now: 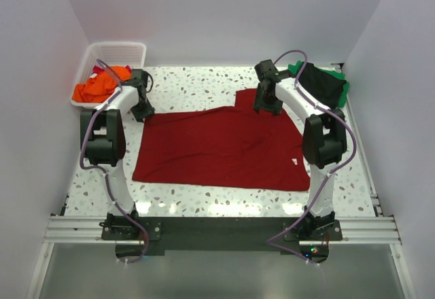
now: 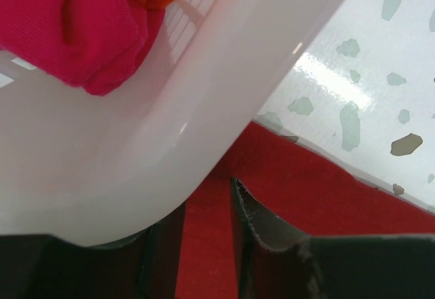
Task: Fold and stack the t-shirts
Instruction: Fold the tshirt
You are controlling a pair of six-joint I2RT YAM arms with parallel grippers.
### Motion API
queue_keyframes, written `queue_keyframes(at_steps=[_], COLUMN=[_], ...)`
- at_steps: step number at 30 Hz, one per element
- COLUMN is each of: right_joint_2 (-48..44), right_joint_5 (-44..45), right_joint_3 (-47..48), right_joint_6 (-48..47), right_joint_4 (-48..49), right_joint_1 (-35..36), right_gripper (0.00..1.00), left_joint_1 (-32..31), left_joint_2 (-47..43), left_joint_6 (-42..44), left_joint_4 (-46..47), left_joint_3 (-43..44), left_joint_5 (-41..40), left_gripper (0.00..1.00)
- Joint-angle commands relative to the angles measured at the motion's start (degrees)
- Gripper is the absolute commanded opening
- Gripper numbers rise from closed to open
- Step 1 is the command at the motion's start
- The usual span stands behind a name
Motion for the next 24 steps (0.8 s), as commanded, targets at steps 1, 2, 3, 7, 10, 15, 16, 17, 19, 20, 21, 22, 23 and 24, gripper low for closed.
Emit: queue_keyframes(at_steps=[1,2,3,7,10,15,16,17,19,20,21,22,23,24], right_joint_2=[-2.5,-2.5,-2.6,-2.6,-2.8,-2.7,-2.6,-2.6,-2.6,-2.7,-2.8,-2.9,-2.9,-3.0], right_joint_5=[0.0,0.1,0.2,0.4,0.4,-0.3,-0.4,-0.6,-0.8,-0.8,-0.8,-0.8,-0.9,-0.9], right_joint_3=[0.9,0.9,0.7,0.4,0.1,-0.4,-0.4,-0.3,-0.2,-0.2,-0.4,-0.3,-0.5,-0.6], right_joint_6=[0.0,-0.1,-0.1,-0.3,-0.4,-0.3,-0.3,-0.2,-0.1,-0.1,-0.1,-0.1,-0.1,-0.1], right_joint_4=[-1.0,-1.0,-1.1,-1.2,-1.2,-0.9,-0.9,-0.8,-0.7,-0.5,-0.5,-0.5,-0.5,-0.5], right_joint_1=[-0.2,-0.2,-0.3,-0.3,-0.2,-0.2,-0.3,-0.2,-0.3,-0.2,-0.2,-0.3,-0.3,-0.3], right_gripper=[0.60,0.60,0.60,0.60,0.60,0.59,0.59,0.59,0.59,0.59,0.59,0.59,0.59,0.59], left_joint_1=[1.2,1.2,1.2,1.2,1.2,0.7,0.5,-0.1,-1.2,-1.4,-1.6,-1.7,-1.7,-1.7], left_joint_2=[3.9,4.1,4.8,5.5,5.2,3.4,3.2,2.8,2.6,2.4,2.2,2.1,1.6,1.3], left_joint_6=[2.9,2.8,2.8,2.1,2.0,2.8,3.1,3.3,3.9,4.5,5.1,5.4,6.1,6.9], left_joint_4=[5.0,5.4,5.4,5.8,5.4,5.0,4.9,4.7,4.8,5.0,5.3,5.4,5.6,5.9], left_joint_3=[-0.8,-0.8,-0.7,-0.9,-1.0,-2.2,-2.2,-2.3,-2.5,-2.8,-2.9,-3.0,-3.5,-3.6], left_joint_5=[2.2,2.6,3.9,5.6,4.3,-0.6,-1.2,-1.7,-2.4,-2.4,-2.0,-2.1,-2.3,-2.3], left_gripper=[0.34,0.32,0.30,0.29,0.29,0.29,0.30,0.30,0.30,0.30,0.30,0.30,0.31,0.32])
